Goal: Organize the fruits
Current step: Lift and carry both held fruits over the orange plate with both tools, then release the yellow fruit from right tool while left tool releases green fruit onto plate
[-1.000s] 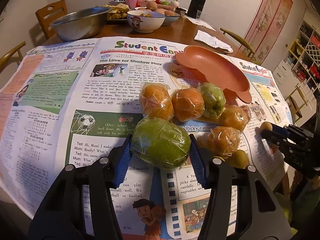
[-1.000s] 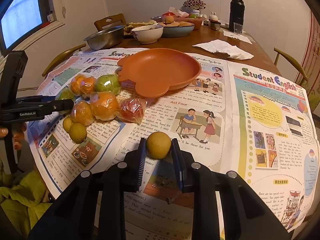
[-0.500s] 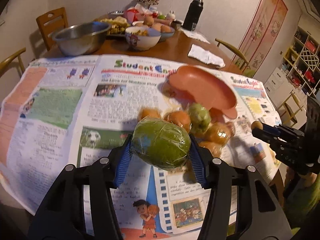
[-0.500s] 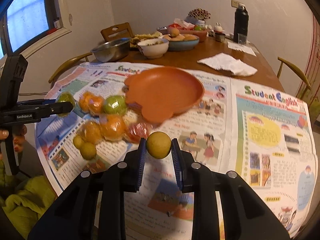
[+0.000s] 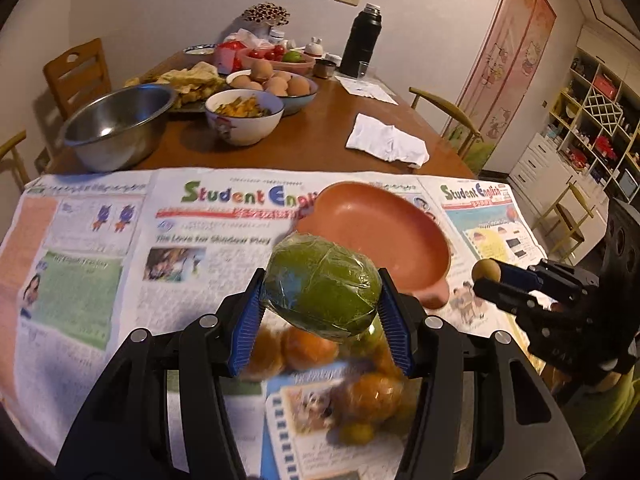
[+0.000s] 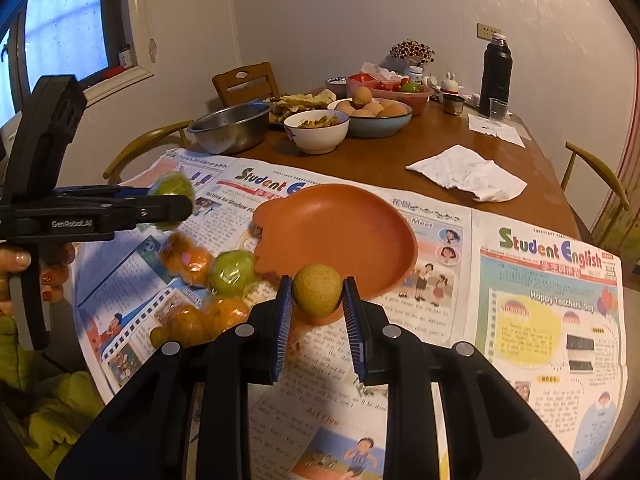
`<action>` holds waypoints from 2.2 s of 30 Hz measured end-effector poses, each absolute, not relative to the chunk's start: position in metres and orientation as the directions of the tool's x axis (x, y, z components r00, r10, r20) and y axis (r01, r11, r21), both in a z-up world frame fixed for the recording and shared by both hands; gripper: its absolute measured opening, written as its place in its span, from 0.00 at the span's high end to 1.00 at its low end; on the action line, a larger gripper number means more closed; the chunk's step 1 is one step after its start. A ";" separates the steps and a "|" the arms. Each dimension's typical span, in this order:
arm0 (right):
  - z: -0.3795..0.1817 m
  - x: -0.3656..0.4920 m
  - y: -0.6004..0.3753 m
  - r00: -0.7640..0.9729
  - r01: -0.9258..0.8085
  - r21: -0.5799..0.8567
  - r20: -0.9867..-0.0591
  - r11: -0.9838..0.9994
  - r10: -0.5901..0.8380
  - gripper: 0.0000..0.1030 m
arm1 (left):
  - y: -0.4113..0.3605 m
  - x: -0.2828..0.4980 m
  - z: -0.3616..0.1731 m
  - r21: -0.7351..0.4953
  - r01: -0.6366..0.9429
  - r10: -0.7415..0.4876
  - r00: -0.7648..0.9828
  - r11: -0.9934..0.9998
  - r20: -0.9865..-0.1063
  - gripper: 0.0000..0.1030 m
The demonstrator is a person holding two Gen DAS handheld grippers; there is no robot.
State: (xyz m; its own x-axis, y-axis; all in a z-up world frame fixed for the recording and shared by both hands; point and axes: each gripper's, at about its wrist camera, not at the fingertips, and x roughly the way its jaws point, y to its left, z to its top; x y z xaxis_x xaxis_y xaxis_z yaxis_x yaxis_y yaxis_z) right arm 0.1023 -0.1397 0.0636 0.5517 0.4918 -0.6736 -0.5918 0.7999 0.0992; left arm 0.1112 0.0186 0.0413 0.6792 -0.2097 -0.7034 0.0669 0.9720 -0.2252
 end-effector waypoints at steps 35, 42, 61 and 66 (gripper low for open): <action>0.036 0.161 -0.118 0.472 -0.620 0.096 -0.747 0.779 0.468 0.76 | -0.027 0.231 -0.002 -0.248 0.177 -0.304 0.485 0.952 -0.820 0.56; 0.030 0.168 -0.113 0.460 -0.624 0.096 -0.758 0.776 0.463 0.76 | -0.026 0.238 -0.007 -0.258 0.177 -0.312 0.464 0.950 -0.829 0.56; 0.021 0.174 -0.106 0.432 -0.628 0.103 -0.778 0.771 0.456 0.76 | -0.030 0.242 -0.013 -0.263 0.178 -0.316 0.454 0.948 -0.833 0.56; 0.021 0.173 -0.105 0.426 -0.633 0.108 -0.779 0.767 0.461 0.75 | -0.032 0.243 -0.013 -0.260 0.176 -0.312 0.453 0.950 -0.835 0.56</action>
